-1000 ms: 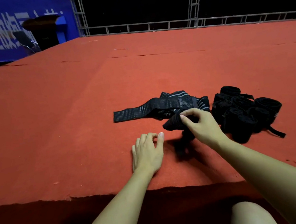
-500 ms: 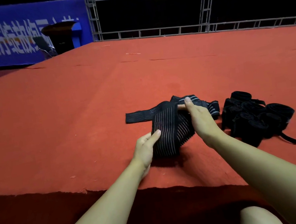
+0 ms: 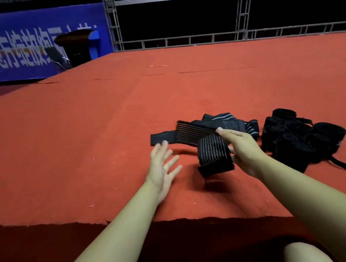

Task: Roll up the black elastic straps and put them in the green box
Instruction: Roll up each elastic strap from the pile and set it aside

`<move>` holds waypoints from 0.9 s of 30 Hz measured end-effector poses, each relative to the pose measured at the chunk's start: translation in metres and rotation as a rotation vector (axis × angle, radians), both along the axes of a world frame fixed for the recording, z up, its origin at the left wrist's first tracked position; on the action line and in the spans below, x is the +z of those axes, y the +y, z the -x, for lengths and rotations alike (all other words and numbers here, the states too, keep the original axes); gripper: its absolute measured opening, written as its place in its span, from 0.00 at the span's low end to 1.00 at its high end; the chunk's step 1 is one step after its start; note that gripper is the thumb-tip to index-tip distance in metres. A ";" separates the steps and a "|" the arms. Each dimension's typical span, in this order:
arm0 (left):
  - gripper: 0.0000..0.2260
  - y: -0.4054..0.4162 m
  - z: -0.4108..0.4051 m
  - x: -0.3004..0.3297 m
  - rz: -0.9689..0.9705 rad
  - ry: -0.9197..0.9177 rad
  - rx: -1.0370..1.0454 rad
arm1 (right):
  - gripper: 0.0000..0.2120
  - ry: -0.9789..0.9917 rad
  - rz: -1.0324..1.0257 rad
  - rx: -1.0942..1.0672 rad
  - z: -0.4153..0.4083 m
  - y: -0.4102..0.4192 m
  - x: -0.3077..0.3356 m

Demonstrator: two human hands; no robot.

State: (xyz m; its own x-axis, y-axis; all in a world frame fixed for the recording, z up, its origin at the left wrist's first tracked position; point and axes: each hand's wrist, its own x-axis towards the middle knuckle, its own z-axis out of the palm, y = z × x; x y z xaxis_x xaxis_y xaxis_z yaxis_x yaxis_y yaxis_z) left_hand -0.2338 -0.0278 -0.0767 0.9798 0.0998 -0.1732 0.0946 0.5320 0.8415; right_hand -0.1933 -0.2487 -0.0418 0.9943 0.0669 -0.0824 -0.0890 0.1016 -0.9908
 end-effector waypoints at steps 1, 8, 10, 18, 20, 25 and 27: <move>0.35 -0.006 0.003 0.000 -0.089 0.039 -0.071 | 0.13 0.010 -0.059 -0.010 0.001 0.003 0.001; 0.19 -0.036 0.016 -0.006 -0.166 0.176 -0.336 | 0.22 -0.103 -0.068 -0.026 0.005 0.018 -0.013; 0.14 -0.040 0.014 -0.009 -0.156 0.175 -0.247 | 0.21 -0.123 -0.052 -0.037 0.008 0.017 -0.015; 0.22 -0.025 0.004 -0.008 0.014 0.016 0.013 | 0.13 0.008 -0.002 0.114 0.016 0.018 -0.023; 0.22 -0.024 0.003 -0.008 0.034 -0.016 0.014 | 0.12 0.006 -0.002 0.066 0.017 0.022 -0.025; 0.17 -0.027 -0.001 -0.015 -0.054 -0.024 0.118 | 0.07 -0.068 -0.124 -0.101 0.016 0.035 -0.032; 0.14 -0.021 -0.002 -0.016 -0.094 -0.018 0.185 | 0.08 -0.132 -0.147 -0.194 0.015 0.035 -0.031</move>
State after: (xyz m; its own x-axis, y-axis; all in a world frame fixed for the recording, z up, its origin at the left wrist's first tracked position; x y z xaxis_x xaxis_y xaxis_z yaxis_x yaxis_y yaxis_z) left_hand -0.2318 -0.0490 -0.0924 0.9460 0.2937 -0.1373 -0.0132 0.4579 0.8889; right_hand -0.2086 -0.2135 -0.0731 0.9912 -0.1241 0.0451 0.0750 0.2479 -0.9659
